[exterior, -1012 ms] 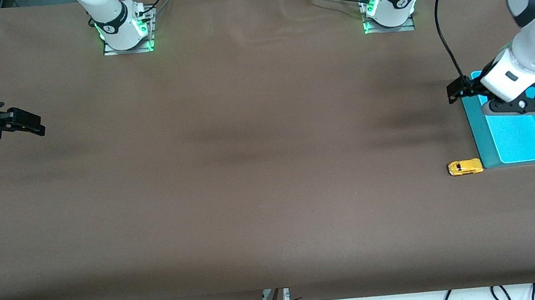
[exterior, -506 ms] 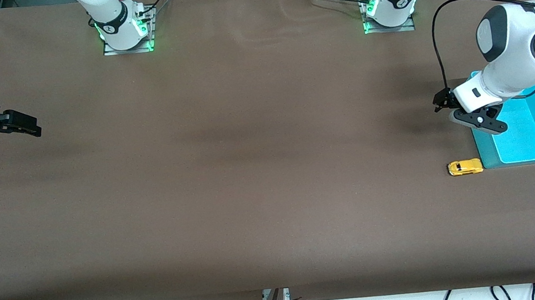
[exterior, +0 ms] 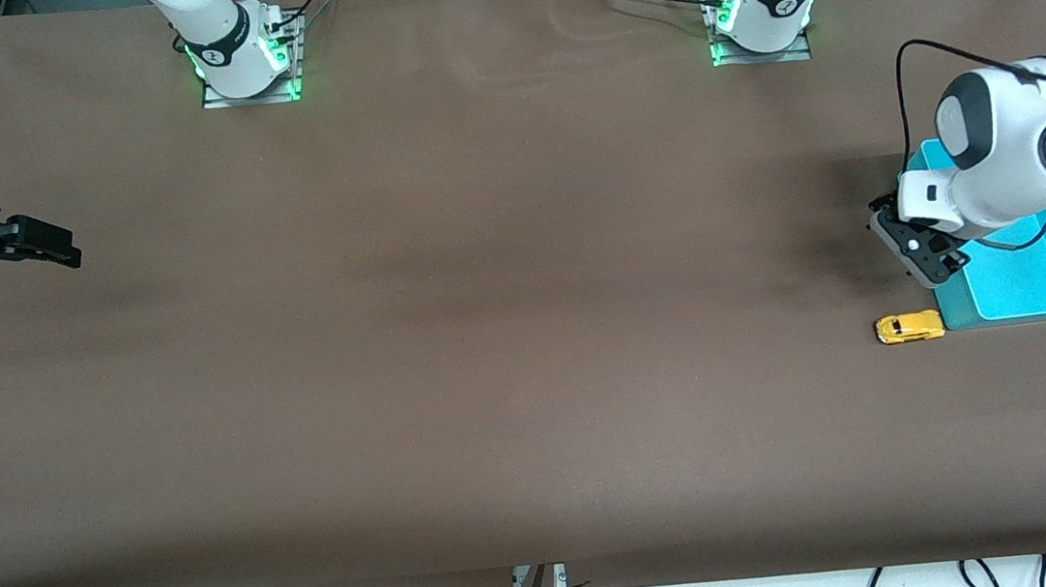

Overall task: Wind and store yellow beetle car
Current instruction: 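Move the left gripper down to the car beside the cyan bin, then close the left gripper on the yellow car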

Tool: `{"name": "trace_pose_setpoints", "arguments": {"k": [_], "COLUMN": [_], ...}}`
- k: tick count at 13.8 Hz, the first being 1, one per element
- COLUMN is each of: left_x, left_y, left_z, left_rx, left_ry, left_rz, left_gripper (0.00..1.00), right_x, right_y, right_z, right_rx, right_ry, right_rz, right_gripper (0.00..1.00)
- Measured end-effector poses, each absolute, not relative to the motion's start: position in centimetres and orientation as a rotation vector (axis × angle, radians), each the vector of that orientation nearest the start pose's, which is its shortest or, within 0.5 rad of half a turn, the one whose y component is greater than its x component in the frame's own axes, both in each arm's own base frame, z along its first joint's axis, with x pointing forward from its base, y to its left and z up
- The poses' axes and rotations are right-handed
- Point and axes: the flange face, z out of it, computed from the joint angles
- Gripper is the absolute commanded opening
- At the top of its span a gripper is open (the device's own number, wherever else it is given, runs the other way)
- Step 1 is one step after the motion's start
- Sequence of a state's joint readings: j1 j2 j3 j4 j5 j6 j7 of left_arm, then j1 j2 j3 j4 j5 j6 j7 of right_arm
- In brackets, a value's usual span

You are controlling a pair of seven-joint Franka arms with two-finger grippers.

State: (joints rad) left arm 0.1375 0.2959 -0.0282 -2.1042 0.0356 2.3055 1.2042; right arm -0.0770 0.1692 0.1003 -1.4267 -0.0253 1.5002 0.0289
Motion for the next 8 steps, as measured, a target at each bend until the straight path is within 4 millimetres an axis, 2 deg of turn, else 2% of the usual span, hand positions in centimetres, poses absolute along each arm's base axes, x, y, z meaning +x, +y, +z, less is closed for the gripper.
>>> {"name": "trace_pose_setpoints", "arguments": {"k": [4, 6, 8], "left_x": [59.2, 61.0, 61.8], "left_y": [6.8, 7.8, 9.2], "left_z": [25.3, 24.9, 24.5], "left_rx": [-2.510, -2.456, -2.446], "left_ry": [1.947, 1.998, 2.006], "left_rz": [0.097, 0.074, 0.067], "left_gripper": [1.00, 1.00, 1.00], "right_x": [59.8, 59.8, 59.8], "right_y": [0.6, 0.6, 0.6], "right_z": [58.8, 58.8, 58.8], "right_rx": [-3.149, -3.149, -3.149], "right_ry": [0.010, 0.010, 0.010], "right_rz": [0.151, 0.151, 0.151], "right_gripper": [1.00, 1.00, 1.00]}}
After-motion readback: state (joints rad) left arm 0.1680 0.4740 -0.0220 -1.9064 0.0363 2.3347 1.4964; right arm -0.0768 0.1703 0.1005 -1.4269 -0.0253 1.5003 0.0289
